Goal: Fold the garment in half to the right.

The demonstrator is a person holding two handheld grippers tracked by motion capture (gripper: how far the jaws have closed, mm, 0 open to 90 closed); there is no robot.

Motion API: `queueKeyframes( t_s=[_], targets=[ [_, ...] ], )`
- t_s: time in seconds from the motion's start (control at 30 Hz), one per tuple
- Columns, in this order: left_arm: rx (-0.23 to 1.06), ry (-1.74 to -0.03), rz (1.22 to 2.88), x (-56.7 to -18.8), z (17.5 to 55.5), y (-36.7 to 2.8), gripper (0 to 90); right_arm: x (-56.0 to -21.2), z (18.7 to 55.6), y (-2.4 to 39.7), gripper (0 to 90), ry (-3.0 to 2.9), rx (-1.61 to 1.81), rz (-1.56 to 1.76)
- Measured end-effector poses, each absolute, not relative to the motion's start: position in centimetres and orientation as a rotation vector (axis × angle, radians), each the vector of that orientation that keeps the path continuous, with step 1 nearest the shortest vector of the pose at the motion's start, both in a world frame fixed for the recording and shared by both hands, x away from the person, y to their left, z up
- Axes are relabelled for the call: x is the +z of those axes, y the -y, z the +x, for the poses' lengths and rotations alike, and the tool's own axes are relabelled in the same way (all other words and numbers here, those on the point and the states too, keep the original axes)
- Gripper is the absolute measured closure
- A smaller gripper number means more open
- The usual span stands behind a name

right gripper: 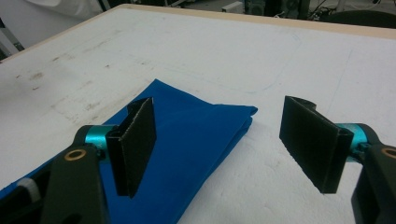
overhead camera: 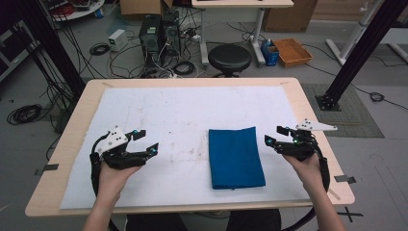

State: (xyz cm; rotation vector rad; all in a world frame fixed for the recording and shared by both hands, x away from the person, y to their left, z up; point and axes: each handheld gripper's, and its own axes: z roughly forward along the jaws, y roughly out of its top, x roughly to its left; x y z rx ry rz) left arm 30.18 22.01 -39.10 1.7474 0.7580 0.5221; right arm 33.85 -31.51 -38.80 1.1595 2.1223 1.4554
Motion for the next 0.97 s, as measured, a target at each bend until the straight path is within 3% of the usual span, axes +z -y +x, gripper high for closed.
queueKeyframes(
  t_s=[0.97],
  targets=[
    [0.497, -0.773, 1.76, -39.21, 30.46, -21.99, 30.0, -39.17, 34.14, 31.9, 26.0, -2.129, 1.45, 1.172]
  ],
)
